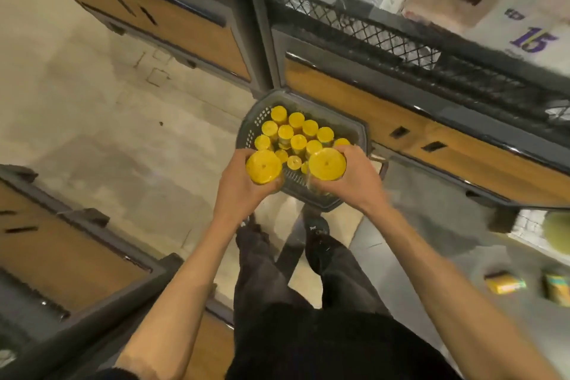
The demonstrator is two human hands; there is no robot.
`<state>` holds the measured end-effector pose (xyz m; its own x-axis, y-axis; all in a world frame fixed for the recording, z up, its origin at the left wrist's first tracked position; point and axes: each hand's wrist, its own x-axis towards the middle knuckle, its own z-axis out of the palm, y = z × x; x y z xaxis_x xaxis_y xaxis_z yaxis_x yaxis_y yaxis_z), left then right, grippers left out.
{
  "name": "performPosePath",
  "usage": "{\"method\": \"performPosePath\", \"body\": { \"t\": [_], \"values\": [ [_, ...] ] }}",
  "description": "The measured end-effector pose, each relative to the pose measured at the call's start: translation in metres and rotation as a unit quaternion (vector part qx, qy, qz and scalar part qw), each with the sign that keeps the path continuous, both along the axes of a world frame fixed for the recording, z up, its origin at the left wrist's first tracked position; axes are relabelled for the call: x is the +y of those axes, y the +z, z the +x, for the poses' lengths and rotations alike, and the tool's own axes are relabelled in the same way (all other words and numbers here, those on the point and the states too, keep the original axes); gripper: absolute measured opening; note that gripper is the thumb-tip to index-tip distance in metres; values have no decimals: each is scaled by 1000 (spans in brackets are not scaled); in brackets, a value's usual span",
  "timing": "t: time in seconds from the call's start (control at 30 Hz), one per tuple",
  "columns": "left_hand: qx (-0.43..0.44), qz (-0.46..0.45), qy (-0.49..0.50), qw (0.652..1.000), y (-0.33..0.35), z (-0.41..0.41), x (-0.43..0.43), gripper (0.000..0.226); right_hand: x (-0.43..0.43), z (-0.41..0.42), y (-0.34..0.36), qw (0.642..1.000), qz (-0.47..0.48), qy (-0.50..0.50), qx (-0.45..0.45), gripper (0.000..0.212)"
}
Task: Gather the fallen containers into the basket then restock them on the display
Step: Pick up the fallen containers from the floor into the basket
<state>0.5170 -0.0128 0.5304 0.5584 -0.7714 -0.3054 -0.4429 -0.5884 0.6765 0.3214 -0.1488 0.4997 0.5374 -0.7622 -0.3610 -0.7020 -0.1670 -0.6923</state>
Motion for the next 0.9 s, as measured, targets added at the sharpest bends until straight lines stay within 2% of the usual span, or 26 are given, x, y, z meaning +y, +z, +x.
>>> {"method": "performPosePath", "body": {
  "t": [0.2,0.23,0.33,0.43,0.53,0.63,0.73,0.9],
  "values": [
    [-4,49,-111,993,-98,59,-38,77,2,45,-82,998,25,-61,18,36],
    [0,51,-132,990,-114,66,-46,74,4,51,-102,997,21,-72,27,36],
    [42,26,-193,980,-160,80,-66,52,8,70,-167,992,18,-108,68,68],
    [58,17,-254,965,-215,94,-87,41,8,93,-233,989,17,-114,89,57],
    [26,20,-296,955,-278,105,-100,53,2,109,-282,983,-6,-149,103,56],
    [-10,82,-333,939,-336,121,-114,68,-2,119,-325,981,-18,-167,94,61],
    [-25,61,-376,924,-380,135,-128,71,-8,130,-370,983,-31,-161,85,59],
    [-78,90,-417,901,-438,148,-141,72,-7,146,-427,979,-60,-152,122,59]
  ]
}}
